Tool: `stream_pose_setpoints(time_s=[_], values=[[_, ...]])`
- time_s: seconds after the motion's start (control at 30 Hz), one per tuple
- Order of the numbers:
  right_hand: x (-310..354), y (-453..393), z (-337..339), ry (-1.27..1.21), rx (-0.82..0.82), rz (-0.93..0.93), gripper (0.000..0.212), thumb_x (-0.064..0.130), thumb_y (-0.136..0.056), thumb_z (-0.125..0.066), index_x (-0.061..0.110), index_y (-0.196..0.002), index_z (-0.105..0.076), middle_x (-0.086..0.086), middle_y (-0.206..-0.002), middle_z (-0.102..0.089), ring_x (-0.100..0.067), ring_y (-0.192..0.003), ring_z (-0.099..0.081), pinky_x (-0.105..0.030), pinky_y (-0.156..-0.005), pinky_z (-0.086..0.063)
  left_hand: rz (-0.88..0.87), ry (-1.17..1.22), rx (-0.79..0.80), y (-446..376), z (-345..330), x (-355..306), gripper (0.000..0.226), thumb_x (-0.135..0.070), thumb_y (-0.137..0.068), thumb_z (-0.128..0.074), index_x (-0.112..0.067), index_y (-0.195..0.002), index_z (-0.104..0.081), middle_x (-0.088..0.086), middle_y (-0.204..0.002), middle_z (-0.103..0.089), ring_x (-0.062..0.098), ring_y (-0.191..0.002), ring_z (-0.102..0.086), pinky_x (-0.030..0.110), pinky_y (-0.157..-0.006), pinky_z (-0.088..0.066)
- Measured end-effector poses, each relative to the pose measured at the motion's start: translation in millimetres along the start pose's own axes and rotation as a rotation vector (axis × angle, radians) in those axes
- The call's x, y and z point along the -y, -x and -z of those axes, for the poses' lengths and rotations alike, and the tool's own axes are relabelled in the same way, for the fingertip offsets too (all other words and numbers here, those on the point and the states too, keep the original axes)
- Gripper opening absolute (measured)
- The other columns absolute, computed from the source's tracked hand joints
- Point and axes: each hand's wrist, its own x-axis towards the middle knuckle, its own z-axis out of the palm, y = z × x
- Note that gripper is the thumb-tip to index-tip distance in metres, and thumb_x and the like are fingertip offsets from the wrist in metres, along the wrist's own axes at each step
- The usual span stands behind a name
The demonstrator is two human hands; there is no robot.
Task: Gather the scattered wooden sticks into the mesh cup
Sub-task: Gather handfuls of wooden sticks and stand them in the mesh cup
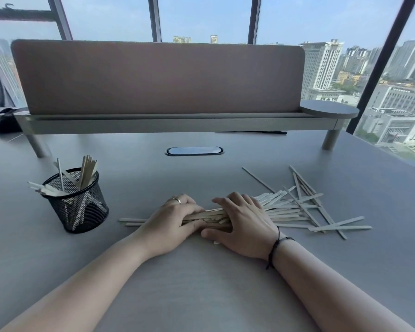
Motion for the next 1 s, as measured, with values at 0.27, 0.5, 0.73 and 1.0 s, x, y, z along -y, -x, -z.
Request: stream_pose_setpoints(time_s=[0.27, 0.5, 0.73, 1.0], values=[[-0.8, 0.3, 2.3, -0.057, -0.031, 0.006, 0.088, 0.083, -0.069, -0.053, 0.04, -0.144, -0.034, 0.01, -0.122, -0.054, -0.015, -0.121, -0.047, -0.031, -0.105, -0.03, -0.076, -0.169, -0.048, 1.1, -2.5, -5.6, 0.034, -0.042, -0.093, -0.049, -0.017, -0.109, -0.068, -0.006, -0.109, -0.063, 0.016, -0.104, -0.055, 0.033, -0.093, -0.045], [-5.3, 1.4, 9.0, -0.155, -0.065, -0.033, 0.093, 0.072, -0.068, -0.066, 0.038, -0.147, -0.03, 0.008, -0.129, -0.057, -0.016, -0.124, -0.049, -0.033, -0.107, -0.032, -0.144, -0.509, -0.184, 3.7, 3.2, -14.5, 0.008, -0.013, -0.085, -0.058, -0.016, -0.088, -0.065, 0.001, -0.079, -0.065, 0.028, -0.072, -0.063, 0.035, -0.059, -0.049], [-6.3, -0.7, 6.2, -0.167, -0.072, -0.019, 0.083, 0.059, -0.074, -0.071, 0.035, -0.146, -0.036, 0.006, -0.126, -0.059, -0.016, -0.121, -0.051, -0.029, -0.101, -0.035, -0.144, -0.726, -0.197, 5.5, 13.2, -19.8, 0.033, -0.01, -0.081, -0.032, -0.017, -0.09, -0.063, 0.002, -0.078, -0.06, 0.027, -0.061, -0.062, 0.033, -0.047, -0.04], [-6.6, -5.3, -5.4, -0.159, -0.103, 0.023, 0.054, 0.057, -0.08, -0.068, 0.031, -0.126, -0.06, 0.004, -0.108, -0.06, -0.021, -0.109, -0.056, -0.033, -0.094, -0.042, -0.049, -0.753, -0.128, 4.3, 7.6, -24.2, 0.03, -0.009, -0.082, -0.051, -0.021, -0.107, -0.061, 0.001, -0.093, -0.063, 0.029, -0.069, -0.068, 0.032, -0.047, -0.034]])
